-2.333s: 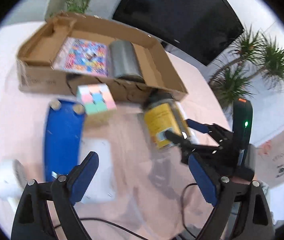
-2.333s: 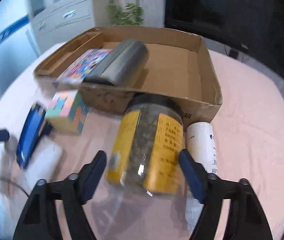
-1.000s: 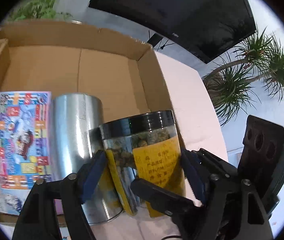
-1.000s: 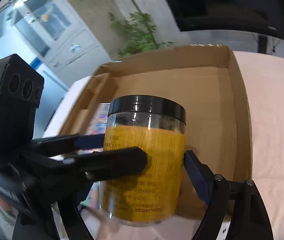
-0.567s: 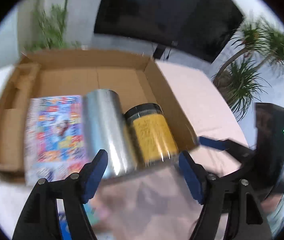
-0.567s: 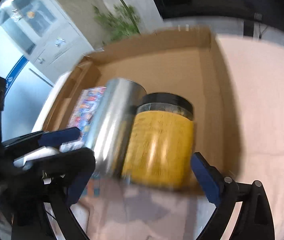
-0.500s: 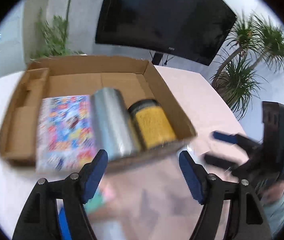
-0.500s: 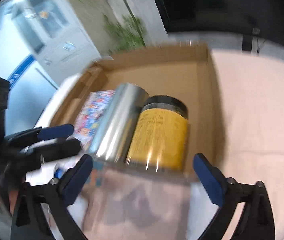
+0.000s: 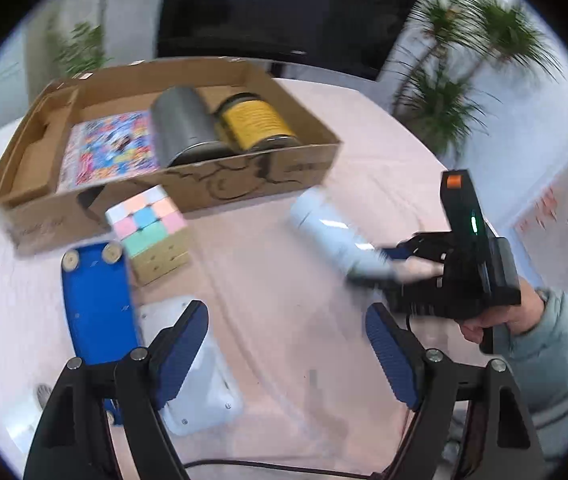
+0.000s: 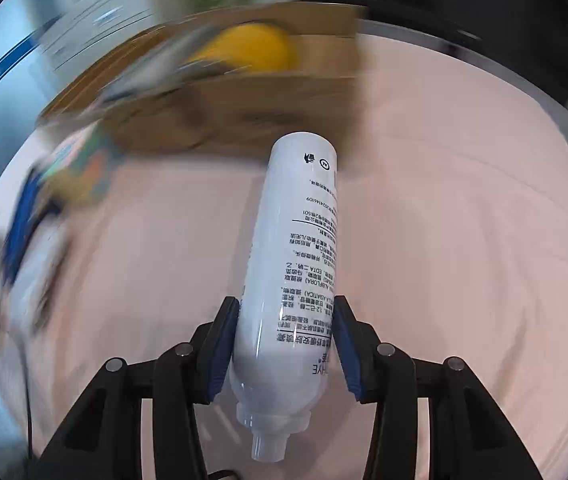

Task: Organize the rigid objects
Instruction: 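Grasp the white spray bottle with the right tool, then stand the white spray bottle in the box beside the jar, release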

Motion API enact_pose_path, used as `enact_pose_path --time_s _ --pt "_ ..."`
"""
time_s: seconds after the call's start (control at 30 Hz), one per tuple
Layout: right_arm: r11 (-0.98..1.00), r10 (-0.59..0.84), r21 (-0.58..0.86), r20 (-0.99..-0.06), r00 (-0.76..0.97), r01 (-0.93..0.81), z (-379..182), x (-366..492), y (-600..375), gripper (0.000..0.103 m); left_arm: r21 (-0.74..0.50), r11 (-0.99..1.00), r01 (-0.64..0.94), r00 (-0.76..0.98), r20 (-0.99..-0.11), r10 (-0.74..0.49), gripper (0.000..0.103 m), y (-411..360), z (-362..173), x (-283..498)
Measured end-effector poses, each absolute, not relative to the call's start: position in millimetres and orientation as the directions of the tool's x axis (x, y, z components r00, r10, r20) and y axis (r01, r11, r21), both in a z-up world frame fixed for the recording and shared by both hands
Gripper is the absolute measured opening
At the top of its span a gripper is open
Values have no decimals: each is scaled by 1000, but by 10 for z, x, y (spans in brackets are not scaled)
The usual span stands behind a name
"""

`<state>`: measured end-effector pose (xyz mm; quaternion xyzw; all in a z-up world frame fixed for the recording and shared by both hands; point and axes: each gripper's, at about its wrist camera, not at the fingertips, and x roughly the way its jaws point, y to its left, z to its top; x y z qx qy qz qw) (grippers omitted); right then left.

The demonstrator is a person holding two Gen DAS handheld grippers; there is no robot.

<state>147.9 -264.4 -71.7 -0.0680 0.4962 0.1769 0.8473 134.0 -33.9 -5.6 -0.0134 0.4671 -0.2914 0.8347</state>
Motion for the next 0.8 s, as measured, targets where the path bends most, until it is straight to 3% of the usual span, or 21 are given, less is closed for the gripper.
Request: enact_pose_path --time_s 0.13,0.2,0.23,0.3,0.43,0.47,0.53,0.6,0.73,0.8 --pt "759 330 17 -872 362 -651 -749 1015 -2395 44 -274 802 531 319 -812 -488 81 -567 -192 1370" --pt "708 324 -14 -882 341 -706 -743 935 -2440 52 -257 792 554 289 -833 -472 81 -696 -297 1376" --pt "702 306 -38 -886 349 -711 -729 934 -2488 55 -260 776 575 258 -842 -474 80 -791 -380 1391" --pt "720 254 -93 -887 385 -688 -659 984 -2674 69 -286 753 592 219 -842 -492 80 -874 -464 1426" --pt "831 167 -150 -851 497 -535 -442 1194 -3116 73 -337 711 618 143 -841 -522 76 -1084 -608 1491" --pt "874 165 -111 -848 504 -473 -384 1240 -3244 73 -348 703 621 124 -842 -526 73 -1128 -637 1492" --pt "922 229 40 -858 460 -385 -381 1346 -3430 73 -371 692 619 78 -848 -524 52 -1221 -717 1491" --pt "918 364 256 -846 389 -304 -460 1347 -3512 73 -371 723 582 32 -878 -477 45 -1286 -877 1482" --pt "842 534 524 -776 336 -128 -717 1300 -3349 73 -400 744 535 1 -881 -473 43 -1260 -955 1433" --pt "803 577 593 -744 335 -66 -825 1322 -3193 71 -411 756 509 -2 -879 -477 43 -1250 -963 1412"
